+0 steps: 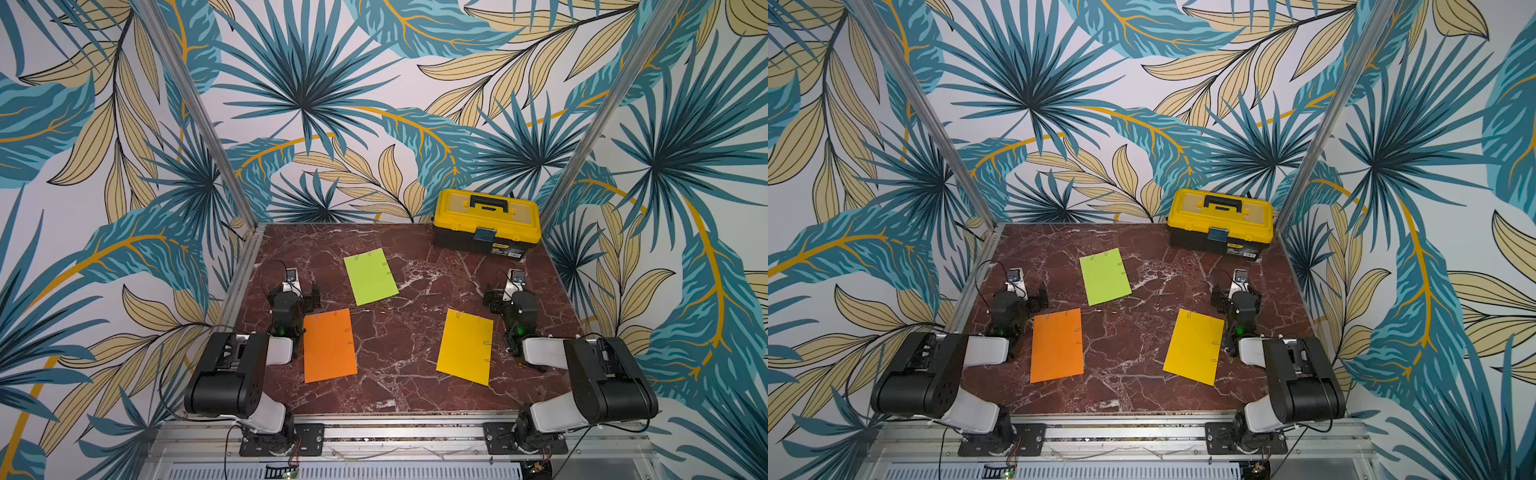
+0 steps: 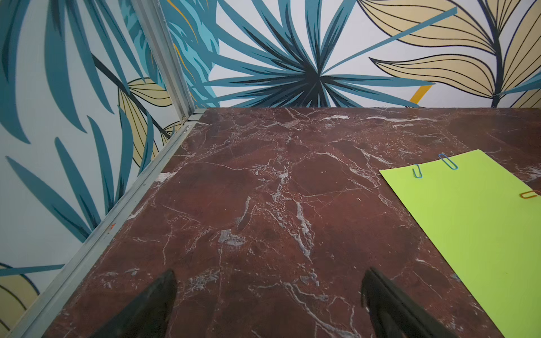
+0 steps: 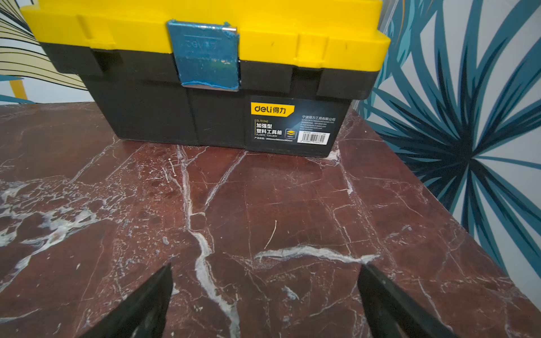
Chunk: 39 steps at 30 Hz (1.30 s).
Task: Unclip the paperclips from the documents
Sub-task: Move the document to the center of the board.
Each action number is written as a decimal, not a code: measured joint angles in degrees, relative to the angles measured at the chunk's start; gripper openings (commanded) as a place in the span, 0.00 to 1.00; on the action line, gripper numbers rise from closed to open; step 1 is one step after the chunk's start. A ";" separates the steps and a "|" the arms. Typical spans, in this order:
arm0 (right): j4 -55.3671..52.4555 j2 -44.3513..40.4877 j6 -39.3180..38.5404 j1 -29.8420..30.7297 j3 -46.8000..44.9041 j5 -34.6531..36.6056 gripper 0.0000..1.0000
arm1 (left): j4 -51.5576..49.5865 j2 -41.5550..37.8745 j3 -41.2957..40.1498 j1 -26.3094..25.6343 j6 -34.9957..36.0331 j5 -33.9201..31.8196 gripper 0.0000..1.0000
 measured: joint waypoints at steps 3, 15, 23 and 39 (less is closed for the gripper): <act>-0.07 0.00 0.00 0.00 0.00 -0.26 0.99 | -0.02 0.00 0.00 0.02 0.00 0.02 1.00; -0.09 0.00 0.02 0.00 0.00 -0.46 1.00 | 0.00 0.00 0.00 0.02 -0.02 0.02 1.00; -0.09 0.00 0.02 0.00 0.00 -0.46 0.99 | 0.00 0.00 0.00 0.04 -0.02 0.02 0.99; -42.23 -17.94 9.64 1.79 19.43 0.74 1.00 | -22.88 -17.66 10.32 -5.92 1.03 5.40 1.00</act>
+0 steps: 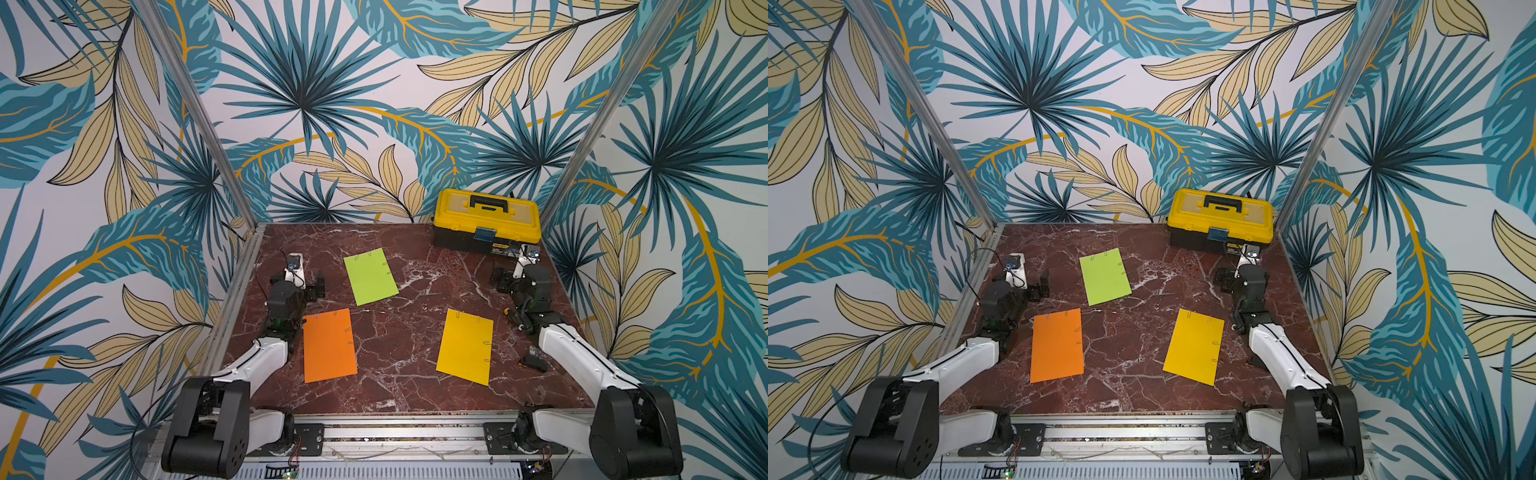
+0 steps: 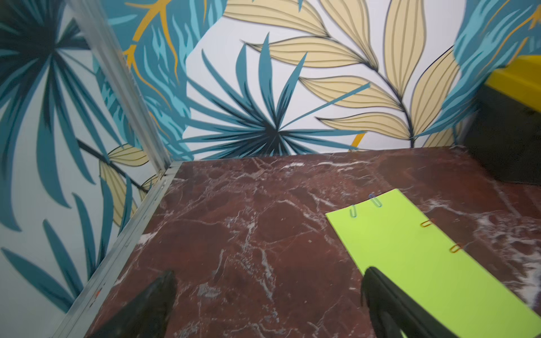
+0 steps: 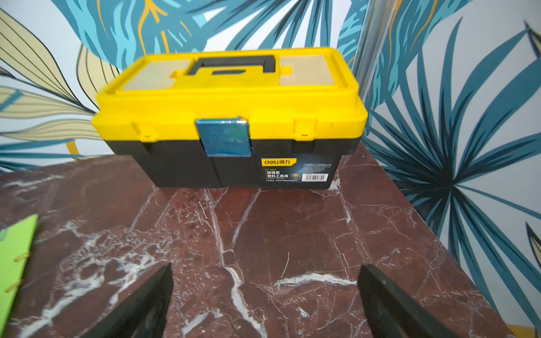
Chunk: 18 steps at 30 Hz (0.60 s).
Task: Unclip the paperclips from the documents
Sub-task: Move the document to the center of the board.
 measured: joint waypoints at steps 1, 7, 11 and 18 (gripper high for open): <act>-3.61 -0.98 1.44 0.42 0.57 0.28 1.00 | -2.78 -0.11 1.95 -1.18 -0.68 0.50 1.00; -30.21 -2.89 12.22 1.38 2.27 -1.77 0.99 | -21.59 2.23 11.72 -10.78 -7.85 5.18 1.00; -39.78 -3.08 18.67 2.16 2.01 -6.62 0.99 | -31.78 9.07 19.12 -15.96 -13.84 9.03 1.00; -42.66 0.85 26.03 2.21 -0.28 -13.62 0.99 | -42.51 20.35 29.05 -22.16 -21.27 17.42 1.00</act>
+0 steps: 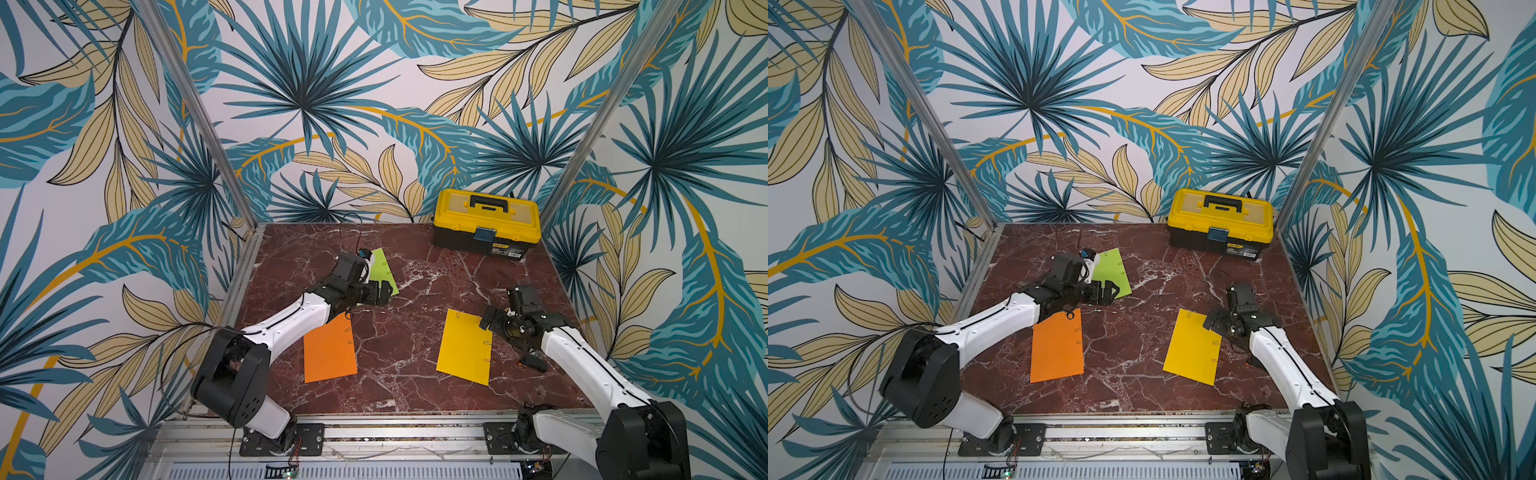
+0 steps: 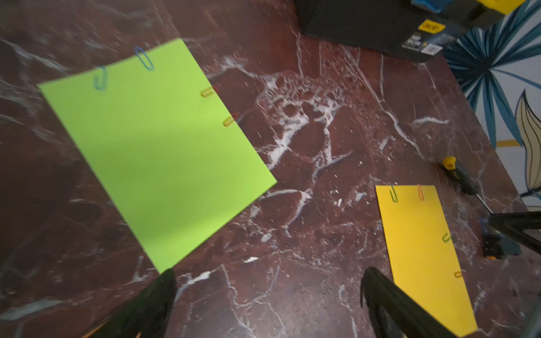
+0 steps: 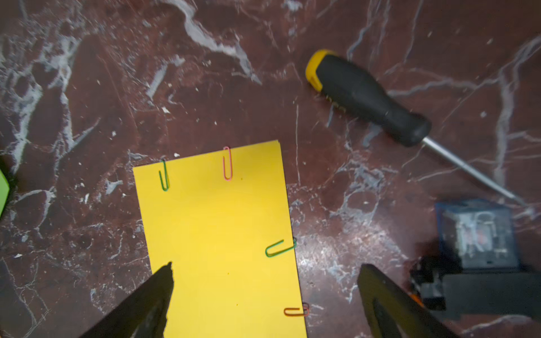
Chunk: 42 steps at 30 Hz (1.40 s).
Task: Unclip the paperclips from the documents
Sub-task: Move the document to the center of the board.
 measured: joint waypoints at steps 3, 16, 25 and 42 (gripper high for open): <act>0.74 4.46 1.55 0.02 -0.37 -2.27 0.99 | -2.05 3.08 2.78 -2.27 -1.68 2.71 1.00; 9.88 11.80 2.56 -0.76 -1.22 -8.17 0.99 | -4.50 5.20 4.33 -4.94 -4.50 8.70 1.00; 16.00 13.22 2.71 0.61 -1.27 -14.23 0.99 | -6.12 5.60 4.11 -4.94 -6.82 10.51 1.00; 8.76 12.90 2.67 7.76 -0.20 -16.02 0.99 | -8.39 5.64 -1.09 -6.75 -13.49 13.16 0.95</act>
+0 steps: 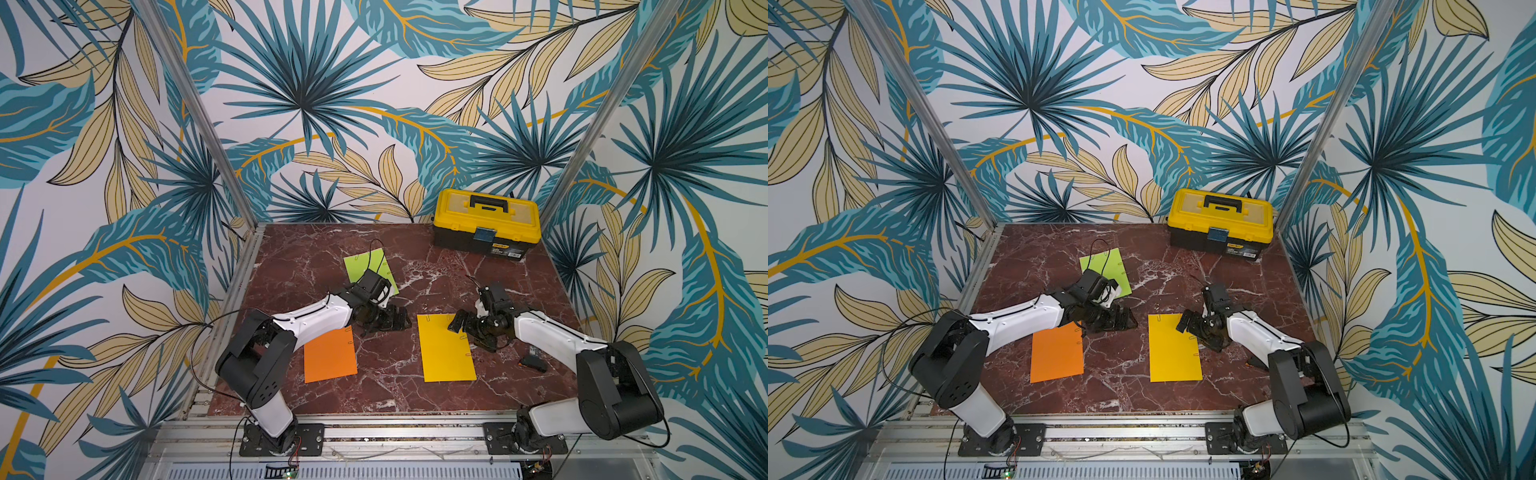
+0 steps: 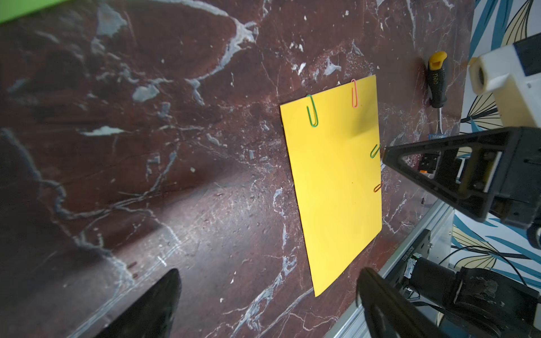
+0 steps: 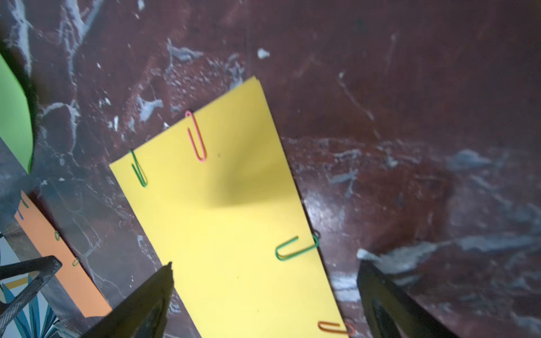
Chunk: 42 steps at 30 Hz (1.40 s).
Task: Unclip the paperclips from the documents
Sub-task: Move the document to the center of the board.
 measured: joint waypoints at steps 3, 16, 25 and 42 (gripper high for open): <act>-0.26 -0.74 -0.24 0.42 -0.74 -1.31 0.98 | -0.02 0.61 0.04 -1.11 -0.72 0.26 0.95; -1.70 3.93 -1.27 7.06 2.95 -8.74 0.98 | -2.05 6.38 3.28 -2.10 -5.40 1.14 0.93; -3.98 5.90 -3.96 2.86 5.51 -5.62 0.95 | -6.88 12.39 15.43 -1.92 -2.03 0.39 0.84; -3.13 12.37 -8.41 1.92 11.74 -4.52 0.91 | -12.59 19.96 22.29 -1.60 3.17 -3.52 0.64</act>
